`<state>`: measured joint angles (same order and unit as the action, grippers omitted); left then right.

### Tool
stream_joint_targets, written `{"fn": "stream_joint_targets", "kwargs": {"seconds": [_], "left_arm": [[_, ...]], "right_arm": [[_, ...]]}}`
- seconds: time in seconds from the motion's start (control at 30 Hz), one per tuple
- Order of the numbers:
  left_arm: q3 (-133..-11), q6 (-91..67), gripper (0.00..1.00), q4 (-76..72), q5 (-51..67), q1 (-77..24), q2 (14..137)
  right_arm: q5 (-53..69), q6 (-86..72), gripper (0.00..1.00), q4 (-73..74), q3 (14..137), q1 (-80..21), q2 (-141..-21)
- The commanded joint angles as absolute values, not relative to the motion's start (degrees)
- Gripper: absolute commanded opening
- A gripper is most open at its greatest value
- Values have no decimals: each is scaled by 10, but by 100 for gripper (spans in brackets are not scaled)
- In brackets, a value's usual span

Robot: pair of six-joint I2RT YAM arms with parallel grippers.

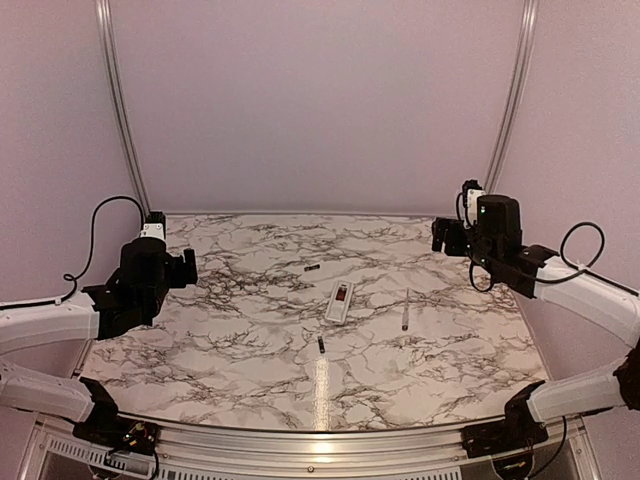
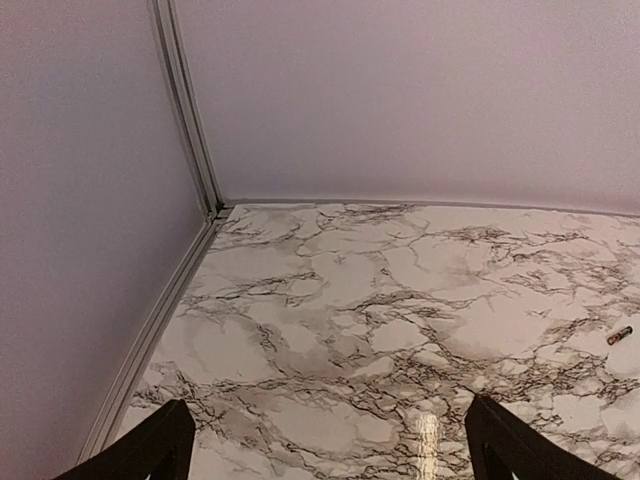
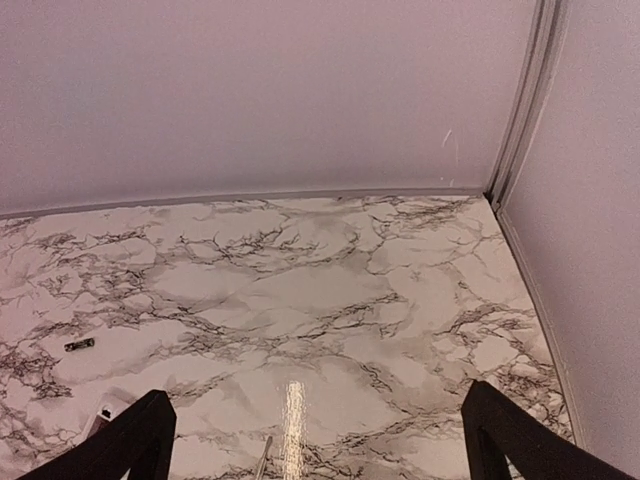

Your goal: Unload the batteries from the remote control

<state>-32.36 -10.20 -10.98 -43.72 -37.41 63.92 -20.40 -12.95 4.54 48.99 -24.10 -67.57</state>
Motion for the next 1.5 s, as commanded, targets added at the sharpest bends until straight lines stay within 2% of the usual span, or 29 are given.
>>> {"fn": "stream_joint_targets", "kwargs": {"seconds": [0.0,0.2,0.63,0.8,0.97,1.47], "left_arm": [[-295,-73,99,-173,-405,-319,640],[-261,-13,99,-252,-348,-255,674],[-221,-12,99,-398,-238,-126,742],[-174,-15,99,-504,-231,-109,763],[-182,-7,99,-548,-212,-91,791],[-170,-14,99,-650,-145,-30,855]], "right_arm": [[-237,-75,99,-15,481,-238,-679],[-225,-84,98,-23,488,-214,-708],[-220,-102,98,-59,451,-87,-776],[-203,-85,98,-133,399,-51,-781],[-166,-65,98,-214,352,-12,-788],[-114,-2,98,-513,244,-7,-842]]}}
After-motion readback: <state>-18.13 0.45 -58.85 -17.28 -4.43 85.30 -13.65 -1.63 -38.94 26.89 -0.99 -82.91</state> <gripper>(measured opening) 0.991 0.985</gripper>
